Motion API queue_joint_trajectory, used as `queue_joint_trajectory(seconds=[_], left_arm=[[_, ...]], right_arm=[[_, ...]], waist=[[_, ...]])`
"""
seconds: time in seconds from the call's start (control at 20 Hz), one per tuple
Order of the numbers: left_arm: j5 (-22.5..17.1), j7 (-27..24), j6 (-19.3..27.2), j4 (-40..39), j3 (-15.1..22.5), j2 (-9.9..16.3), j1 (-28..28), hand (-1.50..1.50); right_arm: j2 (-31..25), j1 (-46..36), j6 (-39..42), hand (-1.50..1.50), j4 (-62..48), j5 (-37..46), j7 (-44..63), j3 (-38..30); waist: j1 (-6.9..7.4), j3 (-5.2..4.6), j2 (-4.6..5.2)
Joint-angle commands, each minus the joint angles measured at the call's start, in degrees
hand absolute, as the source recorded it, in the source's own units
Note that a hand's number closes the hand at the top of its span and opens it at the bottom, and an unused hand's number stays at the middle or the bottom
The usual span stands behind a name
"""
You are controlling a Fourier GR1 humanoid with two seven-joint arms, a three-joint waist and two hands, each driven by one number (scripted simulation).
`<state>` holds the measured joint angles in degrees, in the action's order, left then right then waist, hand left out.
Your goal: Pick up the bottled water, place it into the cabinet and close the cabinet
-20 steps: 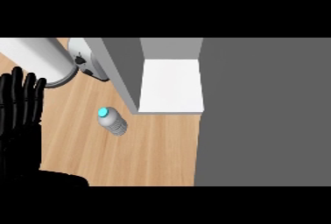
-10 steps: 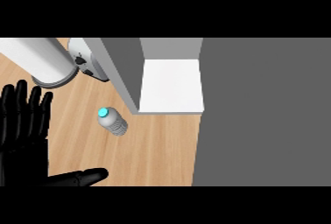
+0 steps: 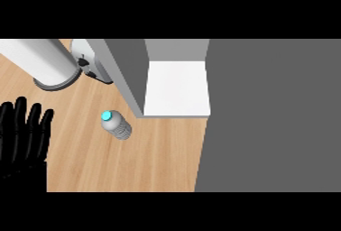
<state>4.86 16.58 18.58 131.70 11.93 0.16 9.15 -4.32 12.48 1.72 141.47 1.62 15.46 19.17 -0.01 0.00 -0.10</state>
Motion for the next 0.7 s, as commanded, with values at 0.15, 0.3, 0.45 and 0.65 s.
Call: queue_joint_trajectory(seconds=[0.15,0.3,0.45,0.65], left_arm=[[2.2,3.6,0.5,-4.8,-1.6,0.7,-5.7,-1.5],[4.4,1.6,-0.2,-7.1,-0.3,1.3,-2.3,-1.5],[2.1,1.4,-0.7,-7.5,-2.8,1.5,-1.9,-1.5],[-0.9,-3.4,-1.2,-15.1,-4.4,0.1,-2.9,-1.5]], right_arm=[[1.2,-1.9,-2.7,-1.5,3.1,4.6,4.4,3.7],[0.3,-0.3,-2.6,-1.5,4.0,6.8,4.0,7.1],[1.4,-0.3,-5.4,-1.5,4.2,8.9,5.7,9.2],[0.4,-4.9,-6.3,-1.5,6.0,7.5,9.9,6.8]], waist=[[-0.18,0.0,0.06],[-0.25,-0.01,-0.01],[-0.18,-0.02,-0.02],[-0.13,-0.06,0.05]])
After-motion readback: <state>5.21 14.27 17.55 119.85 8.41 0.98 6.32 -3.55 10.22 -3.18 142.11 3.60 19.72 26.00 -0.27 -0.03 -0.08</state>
